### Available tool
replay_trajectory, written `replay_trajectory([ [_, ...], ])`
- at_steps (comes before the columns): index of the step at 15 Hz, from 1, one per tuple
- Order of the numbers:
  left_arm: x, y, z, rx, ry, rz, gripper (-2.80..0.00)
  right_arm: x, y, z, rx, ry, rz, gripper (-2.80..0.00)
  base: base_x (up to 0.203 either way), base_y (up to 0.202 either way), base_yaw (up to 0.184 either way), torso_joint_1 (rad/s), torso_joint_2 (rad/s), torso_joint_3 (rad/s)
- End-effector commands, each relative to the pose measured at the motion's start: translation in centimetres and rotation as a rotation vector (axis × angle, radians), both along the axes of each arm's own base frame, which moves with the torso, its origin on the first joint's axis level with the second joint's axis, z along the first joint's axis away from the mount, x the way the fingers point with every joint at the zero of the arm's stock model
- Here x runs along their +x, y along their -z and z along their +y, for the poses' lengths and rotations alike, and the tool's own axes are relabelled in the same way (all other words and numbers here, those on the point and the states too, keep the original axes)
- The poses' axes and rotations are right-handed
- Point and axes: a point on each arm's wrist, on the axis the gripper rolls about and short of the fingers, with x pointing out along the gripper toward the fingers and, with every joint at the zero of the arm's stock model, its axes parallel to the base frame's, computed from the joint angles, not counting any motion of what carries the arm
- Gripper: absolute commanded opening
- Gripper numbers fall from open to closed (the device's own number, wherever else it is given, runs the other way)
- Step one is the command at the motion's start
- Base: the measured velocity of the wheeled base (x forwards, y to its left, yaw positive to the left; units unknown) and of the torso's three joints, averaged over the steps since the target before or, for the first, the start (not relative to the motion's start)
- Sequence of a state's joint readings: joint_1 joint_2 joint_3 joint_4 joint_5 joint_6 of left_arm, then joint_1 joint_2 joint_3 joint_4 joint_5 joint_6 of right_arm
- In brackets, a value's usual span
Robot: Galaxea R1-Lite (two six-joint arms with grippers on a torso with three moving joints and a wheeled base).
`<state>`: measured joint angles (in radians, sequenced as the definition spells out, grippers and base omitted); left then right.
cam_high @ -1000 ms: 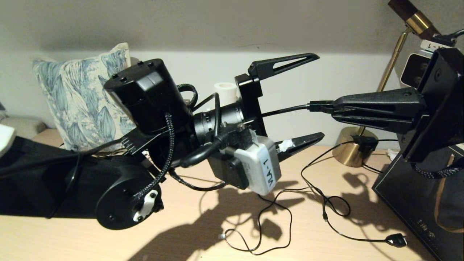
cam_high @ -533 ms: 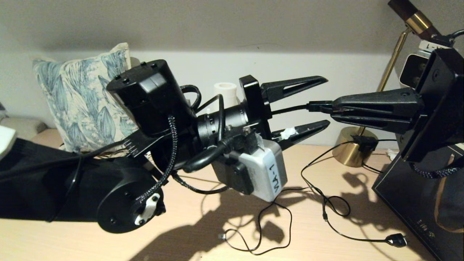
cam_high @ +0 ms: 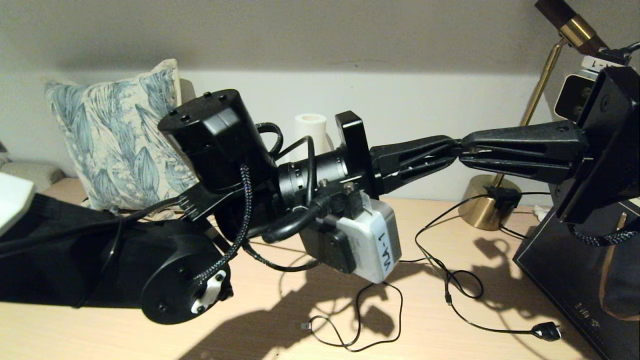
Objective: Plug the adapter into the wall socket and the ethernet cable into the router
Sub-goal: Hand it to the other hand
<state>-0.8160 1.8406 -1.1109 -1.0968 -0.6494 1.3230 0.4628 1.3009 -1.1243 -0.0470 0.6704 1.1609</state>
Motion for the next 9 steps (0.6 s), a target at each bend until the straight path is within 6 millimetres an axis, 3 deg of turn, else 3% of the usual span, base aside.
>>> replay_trajectory([
  [1,0.0,0.0,0.0,-0.002,0.002,-0.011,-2.8,0.0,0.0,0.0,0.003,-0.004,0.007,-2.8,0.0,0.0,0.0,0.0,0.0,0.0],
  [4,0.0,0.0,0.0,-0.003,0.002,-0.012,-2.8,0.1,0.1,0.0,0.003,0.002,0.011,-2.8,0.0,0.0,0.0,0.0,0.0,0.0],
  [5,0.0,0.0,0.0,-0.001,0.002,-0.011,-2.8,0.1,0.1,-0.1,0.002,0.004,0.012,0.0,0.0,0.0,0.0,0.0,0.0,0.0],
  [9,0.6,-0.1,0.9,-0.025,-0.014,0.119,-2.8,-1.1,-0.3,-1.1,0.007,0.031,-0.034,0.0,0.0,0.0,0.0,0.0,0.0,0.0],
])
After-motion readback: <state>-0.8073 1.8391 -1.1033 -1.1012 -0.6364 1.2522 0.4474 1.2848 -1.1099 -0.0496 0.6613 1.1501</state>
